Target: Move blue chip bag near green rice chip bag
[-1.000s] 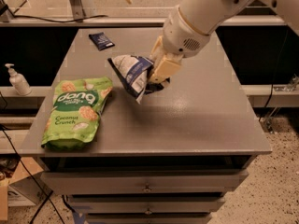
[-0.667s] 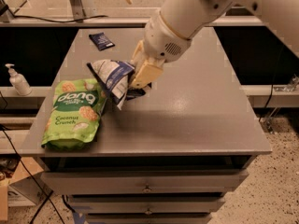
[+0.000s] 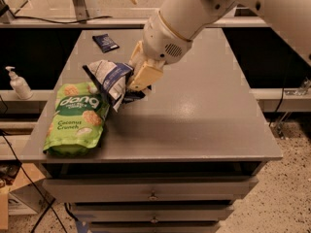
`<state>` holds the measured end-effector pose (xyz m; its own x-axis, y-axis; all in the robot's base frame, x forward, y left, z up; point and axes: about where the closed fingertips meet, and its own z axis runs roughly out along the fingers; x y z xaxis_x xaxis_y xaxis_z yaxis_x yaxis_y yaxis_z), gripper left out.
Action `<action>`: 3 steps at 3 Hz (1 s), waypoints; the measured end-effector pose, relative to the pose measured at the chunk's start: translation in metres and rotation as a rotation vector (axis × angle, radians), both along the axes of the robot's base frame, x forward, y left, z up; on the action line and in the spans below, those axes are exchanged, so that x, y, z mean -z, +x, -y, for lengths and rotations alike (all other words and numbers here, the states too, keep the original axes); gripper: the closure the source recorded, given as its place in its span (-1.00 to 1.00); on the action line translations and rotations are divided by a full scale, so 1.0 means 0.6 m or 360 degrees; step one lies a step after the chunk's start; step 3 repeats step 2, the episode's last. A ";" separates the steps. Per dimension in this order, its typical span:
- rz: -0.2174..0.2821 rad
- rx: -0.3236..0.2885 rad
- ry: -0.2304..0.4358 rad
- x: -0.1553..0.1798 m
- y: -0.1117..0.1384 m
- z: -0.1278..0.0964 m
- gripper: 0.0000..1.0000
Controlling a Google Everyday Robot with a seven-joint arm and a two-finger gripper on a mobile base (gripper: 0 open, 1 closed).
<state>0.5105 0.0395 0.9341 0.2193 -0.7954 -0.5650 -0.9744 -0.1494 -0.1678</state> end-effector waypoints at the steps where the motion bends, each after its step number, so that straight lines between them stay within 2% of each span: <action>1: 0.0001 -0.0005 -0.0001 0.000 -0.001 -0.003 -0.76; 2: 0.0002 -0.0009 -0.0001 0.000 -0.002 -0.005 -1.00; 3: 0.0002 -0.0009 -0.0001 0.000 -0.002 -0.005 -1.00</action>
Offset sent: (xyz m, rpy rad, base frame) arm -0.0005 0.0011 0.0000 -0.0002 -0.0004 0.0021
